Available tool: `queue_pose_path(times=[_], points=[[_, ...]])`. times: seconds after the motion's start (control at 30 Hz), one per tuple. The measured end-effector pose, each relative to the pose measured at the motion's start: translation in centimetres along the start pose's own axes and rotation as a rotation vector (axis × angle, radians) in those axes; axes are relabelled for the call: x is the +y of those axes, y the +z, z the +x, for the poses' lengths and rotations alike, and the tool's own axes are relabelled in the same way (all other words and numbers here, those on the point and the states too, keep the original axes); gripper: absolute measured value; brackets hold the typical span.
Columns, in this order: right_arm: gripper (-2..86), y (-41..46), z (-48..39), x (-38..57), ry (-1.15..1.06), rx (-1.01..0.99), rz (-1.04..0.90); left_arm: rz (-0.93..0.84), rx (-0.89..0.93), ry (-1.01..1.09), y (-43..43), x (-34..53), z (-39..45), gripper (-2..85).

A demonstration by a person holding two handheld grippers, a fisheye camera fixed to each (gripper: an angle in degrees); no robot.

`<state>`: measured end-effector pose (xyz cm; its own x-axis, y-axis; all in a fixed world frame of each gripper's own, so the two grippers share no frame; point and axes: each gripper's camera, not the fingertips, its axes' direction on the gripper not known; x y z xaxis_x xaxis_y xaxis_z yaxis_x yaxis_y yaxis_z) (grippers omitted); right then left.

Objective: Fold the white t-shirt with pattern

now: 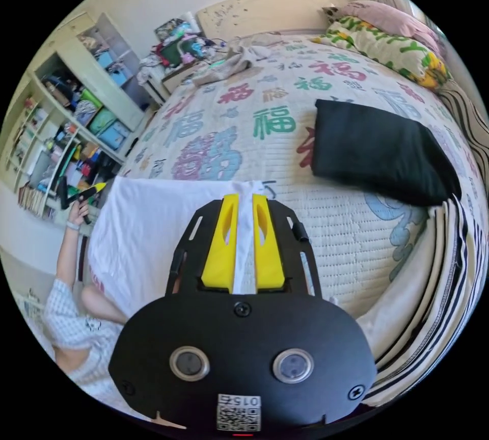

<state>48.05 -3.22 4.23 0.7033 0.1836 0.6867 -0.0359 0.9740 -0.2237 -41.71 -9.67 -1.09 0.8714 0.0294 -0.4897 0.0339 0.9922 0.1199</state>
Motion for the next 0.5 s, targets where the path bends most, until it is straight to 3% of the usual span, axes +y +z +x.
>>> queue_pose_path(times=[0.07,0.23,0.4,0.5], points=[[6.5,-1.4,-4.7,3.4,-0.251,-0.122,-0.029,0.003,0.068,0.181,-2.5,3.1,3.7,9.8],[9.4,1.9,-14.9,9.3,-0.623,-0.077,-0.232,-0.150,0.137,0.513,-3.2,9.6,13.8,10.1],[10.2,8.4,-19.2,11.0,-0.721,-0.029,-0.436,-0.338,0.052,0.600,0.8,12.0,18.5,10.4],[9.3,9.9,-19.7,11.6,-0.701,-0.014,-0.385,-0.353,0.010,0.578,2.6,13.3,18.6,9.2]])
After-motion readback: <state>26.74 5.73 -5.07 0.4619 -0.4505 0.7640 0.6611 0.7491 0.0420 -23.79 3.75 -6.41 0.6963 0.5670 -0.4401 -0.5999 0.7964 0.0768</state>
